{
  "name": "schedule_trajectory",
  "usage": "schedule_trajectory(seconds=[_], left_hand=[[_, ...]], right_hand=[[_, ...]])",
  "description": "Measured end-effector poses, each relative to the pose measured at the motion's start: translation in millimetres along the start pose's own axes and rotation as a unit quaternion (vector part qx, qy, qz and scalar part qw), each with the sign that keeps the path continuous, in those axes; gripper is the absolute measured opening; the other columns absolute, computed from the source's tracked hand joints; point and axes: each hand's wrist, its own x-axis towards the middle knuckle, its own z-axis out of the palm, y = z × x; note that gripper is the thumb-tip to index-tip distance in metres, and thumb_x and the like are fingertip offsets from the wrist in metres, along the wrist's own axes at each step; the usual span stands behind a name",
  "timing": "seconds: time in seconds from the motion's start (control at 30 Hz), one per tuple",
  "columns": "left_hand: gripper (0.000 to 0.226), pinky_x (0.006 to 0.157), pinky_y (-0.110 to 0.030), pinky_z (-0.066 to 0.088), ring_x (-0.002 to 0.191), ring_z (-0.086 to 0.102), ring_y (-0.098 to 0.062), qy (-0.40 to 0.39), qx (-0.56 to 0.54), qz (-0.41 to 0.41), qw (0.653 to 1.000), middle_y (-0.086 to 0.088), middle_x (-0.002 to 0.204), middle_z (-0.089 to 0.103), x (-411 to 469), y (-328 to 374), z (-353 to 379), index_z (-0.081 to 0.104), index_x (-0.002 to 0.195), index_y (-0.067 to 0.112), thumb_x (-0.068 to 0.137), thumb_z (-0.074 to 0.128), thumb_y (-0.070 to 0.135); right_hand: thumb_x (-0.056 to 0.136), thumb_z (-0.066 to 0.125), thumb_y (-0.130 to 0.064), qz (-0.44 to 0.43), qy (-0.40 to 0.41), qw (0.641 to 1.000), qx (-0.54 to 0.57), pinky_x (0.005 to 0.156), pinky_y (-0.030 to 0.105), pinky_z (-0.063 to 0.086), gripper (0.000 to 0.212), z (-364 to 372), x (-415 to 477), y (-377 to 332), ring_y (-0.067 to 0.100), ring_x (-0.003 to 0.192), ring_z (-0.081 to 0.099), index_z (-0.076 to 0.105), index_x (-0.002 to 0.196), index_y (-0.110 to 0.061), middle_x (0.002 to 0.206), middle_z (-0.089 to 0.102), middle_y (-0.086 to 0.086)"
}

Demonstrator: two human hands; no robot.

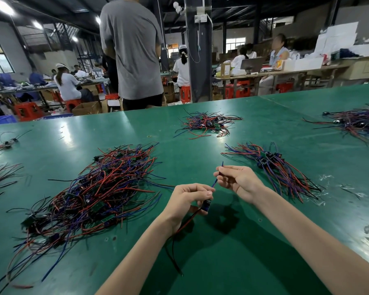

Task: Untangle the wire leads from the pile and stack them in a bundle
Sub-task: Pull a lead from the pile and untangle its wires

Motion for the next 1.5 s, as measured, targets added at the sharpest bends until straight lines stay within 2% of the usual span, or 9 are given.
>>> schedule_trajectory(seconds=[0.2,0.4,0.5,0.6,0.8,0.97,1.1,1.2,1.5], left_hand=[[0.025,0.052,-0.024,0.05,0.054,0.047,-0.009,-0.011,0.004,-0.015,1.0,0.001,0.09,0.072,1.8,-3.3,-0.7,0.069,0.059,0.011,0.081,0.065,0.001],[0.022,0.053,-0.025,0.05,0.062,0.049,-0.014,-0.003,0.002,-0.013,1.0,0.001,0.091,0.072,2.1,-3.1,-0.8,0.068,0.061,0.009,0.081,0.065,0.001],[0.023,0.054,-0.025,0.05,0.068,0.059,-0.008,0.029,0.0,-0.007,1.0,0.0,0.101,0.07,2.7,-3.5,0.4,0.068,0.059,0.009,0.081,0.065,0.0],[0.024,0.057,-0.028,0.051,0.07,0.063,-0.004,0.073,-0.004,-0.003,0.997,-0.001,0.11,0.065,5.1,-3.6,-0.8,0.069,0.057,0.008,0.078,0.067,-0.003],[0.03,0.048,-0.025,0.05,0.052,0.056,-0.013,0.082,0.015,-0.056,0.995,-0.009,0.074,0.063,8.1,-5.1,-0.6,0.063,0.052,0.007,0.078,0.064,-0.007],[0.03,0.05,-0.027,0.054,0.045,0.056,-0.019,0.06,0.052,-0.102,0.992,-0.015,0.066,0.059,7.9,-7.1,-0.1,0.061,0.049,0.005,0.076,0.067,-0.006],[0.037,0.048,-0.027,0.053,0.04,0.056,-0.019,0.064,0.053,-0.112,0.99,-0.009,0.05,0.059,10.1,-7.3,-0.5,0.061,0.043,0.009,0.077,0.067,-0.007],[0.037,0.049,-0.028,0.054,0.042,0.057,-0.02,0.075,0.049,-0.116,0.989,-0.01,0.051,0.061,11.3,-7.9,-1.7,0.062,0.043,0.008,0.076,0.068,-0.007],[0.034,0.046,-0.025,0.051,0.041,0.059,-0.021,0.08,0.069,-0.115,0.988,-0.01,0.052,0.06,10.9,-8.8,-0.7,0.061,0.047,0.006,0.077,0.065,-0.007]], right_hand=[[0.087,0.06,0.002,0.029,-0.005,0.999,0.036,0.045,0.019,0.052,0.006,-3.3,0.5,-1.8,0.01,0.044,0.06,0.062,0.082,0.005,0.061,0.068,0.012],[0.081,0.068,0.0,-0.048,0.026,0.997,-0.055,0.044,0.018,0.05,0.008,-2.7,-0.1,-1.4,0.006,0.041,0.055,0.062,0.076,-0.002,0.052,0.063,0.0],[0.078,0.072,-0.001,-0.095,0.058,0.989,-0.093,0.042,0.018,0.047,0.009,-3.2,0.3,-3.5,0.006,0.04,0.052,0.064,0.075,-0.003,0.053,0.063,-0.001],[0.076,0.075,-0.001,-0.083,0.091,0.991,-0.057,0.037,0.016,0.041,0.011,-6.1,1.3,-9.8,0.005,0.035,0.046,0.065,0.073,-0.005,0.054,0.066,0.001],[0.084,0.065,-0.002,-0.026,0.053,0.998,0.036,0.033,0.012,0.031,0.009,-2.0,-1.1,-13.5,0.001,0.034,0.038,0.062,0.076,-0.002,0.054,0.065,0.004],[0.09,0.055,-0.002,0.017,-0.001,0.996,0.083,0.032,0.011,0.028,0.014,2.3,-3.5,-15.1,0.001,0.033,0.035,0.06,0.076,0.0,0.055,0.063,0.004],[0.092,0.05,-0.004,0.06,-0.057,0.986,0.142,0.029,0.01,0.026,0.02,4.0,-5.6,-15.0,0.0,0.032,0.035,0.055,0.073,-0.002,0.056,0.061,0.003],[0.09,0.052,-0.005,0.067,-0.08,0.984,0.142,0.028,0.011,0.025,0.02,6.4,-6.4,-13.0,0.001,0.032,0.034,0.056,0.07,-0.003,0.06,0.062,0.004],[0.084,0.063,-0.001,-0.021,0.025,0.999,0.037,0.03,0.011,0.026,0.01,4.6,-7.5,-12.9,0.001,0.033,0.034,0.058,0.077,-0.004,0.061,0.067,0.007]])
